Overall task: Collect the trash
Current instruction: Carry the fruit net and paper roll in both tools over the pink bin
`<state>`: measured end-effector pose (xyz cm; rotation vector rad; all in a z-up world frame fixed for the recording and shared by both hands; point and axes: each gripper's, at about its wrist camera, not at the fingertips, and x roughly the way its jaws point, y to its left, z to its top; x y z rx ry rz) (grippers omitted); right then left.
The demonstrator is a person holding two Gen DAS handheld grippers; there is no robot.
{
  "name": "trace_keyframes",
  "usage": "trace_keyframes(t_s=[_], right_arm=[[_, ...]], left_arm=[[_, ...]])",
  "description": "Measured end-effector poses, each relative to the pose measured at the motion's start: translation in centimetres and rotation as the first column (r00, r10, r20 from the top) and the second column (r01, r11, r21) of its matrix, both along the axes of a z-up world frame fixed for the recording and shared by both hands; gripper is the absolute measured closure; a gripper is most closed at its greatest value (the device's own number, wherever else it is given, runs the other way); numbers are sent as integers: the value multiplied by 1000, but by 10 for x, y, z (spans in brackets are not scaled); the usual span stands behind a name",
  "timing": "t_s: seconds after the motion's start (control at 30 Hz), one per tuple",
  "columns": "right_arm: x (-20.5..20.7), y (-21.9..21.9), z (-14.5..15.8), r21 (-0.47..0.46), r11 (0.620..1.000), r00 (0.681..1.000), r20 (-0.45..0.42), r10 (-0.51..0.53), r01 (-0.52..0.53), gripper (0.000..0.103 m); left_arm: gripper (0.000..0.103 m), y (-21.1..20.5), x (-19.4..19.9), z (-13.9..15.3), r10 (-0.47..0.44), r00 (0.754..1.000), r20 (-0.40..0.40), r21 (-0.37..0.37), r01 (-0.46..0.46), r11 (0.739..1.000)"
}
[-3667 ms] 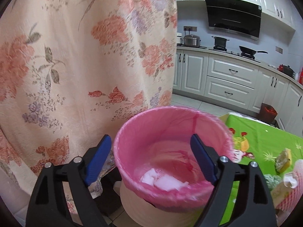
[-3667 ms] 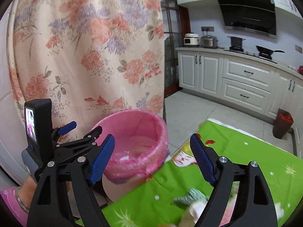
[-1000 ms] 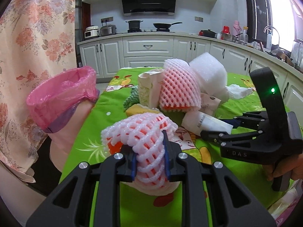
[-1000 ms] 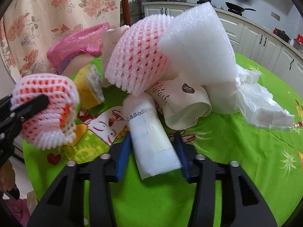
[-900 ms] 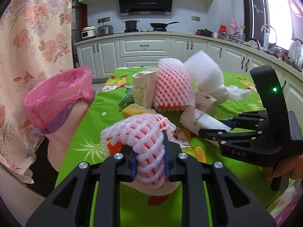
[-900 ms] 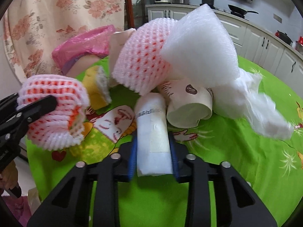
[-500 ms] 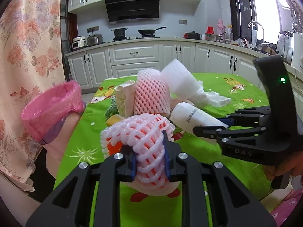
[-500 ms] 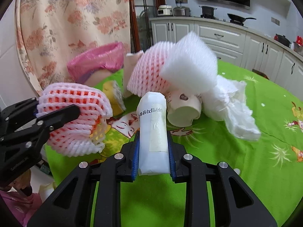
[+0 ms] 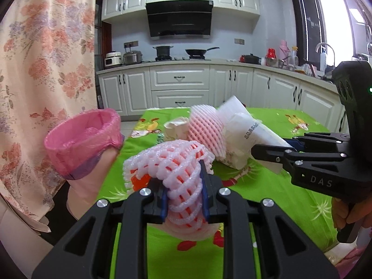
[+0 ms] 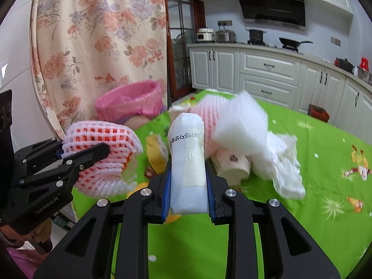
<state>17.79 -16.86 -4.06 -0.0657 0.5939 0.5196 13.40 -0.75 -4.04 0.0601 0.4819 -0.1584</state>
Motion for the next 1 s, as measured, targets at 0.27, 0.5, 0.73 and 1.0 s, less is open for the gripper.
trace_keyframes(t_s=[0.27,0.5,0.73,1.0], right_arm=[[11,33,19,16,998,997,27,68,-69,77],[34,73,30,2,990,989,53,139,-139,77],[68,113,42,0,982,980,67,189,-189,77],[121,158,47,46,973,974,26,227,-228,76]], left_arm=[[82,33,2,22,75,995,61,-22,-74,997],[82,74,20,32,157,983,89,-14,-157,988],[81,113,48,47,225,966,126,-11,-225,974],[81,166,97,58,291,949,119,-41,-289,957]])
